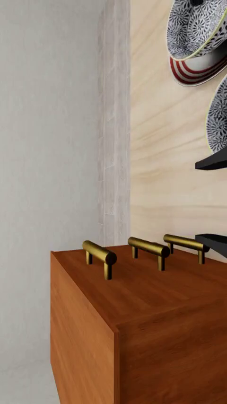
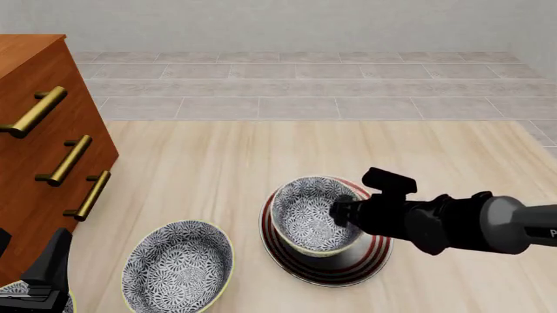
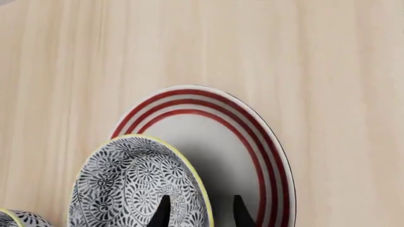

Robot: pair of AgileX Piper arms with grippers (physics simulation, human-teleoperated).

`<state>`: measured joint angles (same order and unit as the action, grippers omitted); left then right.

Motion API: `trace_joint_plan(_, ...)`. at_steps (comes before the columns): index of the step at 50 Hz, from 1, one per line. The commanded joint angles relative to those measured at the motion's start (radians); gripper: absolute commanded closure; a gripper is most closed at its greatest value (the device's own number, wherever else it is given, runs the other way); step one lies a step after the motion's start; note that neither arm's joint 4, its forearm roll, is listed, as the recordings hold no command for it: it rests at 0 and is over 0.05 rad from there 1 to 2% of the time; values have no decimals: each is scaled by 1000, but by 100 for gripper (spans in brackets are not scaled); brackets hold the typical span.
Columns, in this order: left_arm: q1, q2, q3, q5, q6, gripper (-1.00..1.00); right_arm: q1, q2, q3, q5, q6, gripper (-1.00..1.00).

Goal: Pick up the bowl and put it in the front on the plate.

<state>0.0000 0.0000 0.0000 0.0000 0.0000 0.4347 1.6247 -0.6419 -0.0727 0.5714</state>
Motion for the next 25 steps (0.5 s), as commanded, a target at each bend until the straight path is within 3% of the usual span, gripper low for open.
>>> trace_joint_plan(1,0,0,0,0,0,-100,1,-4,-9,7,-1,-100)
trace_joint_plan(25,0,0,0,0,0,-100,-17,-74,-33,83,-34,-100)
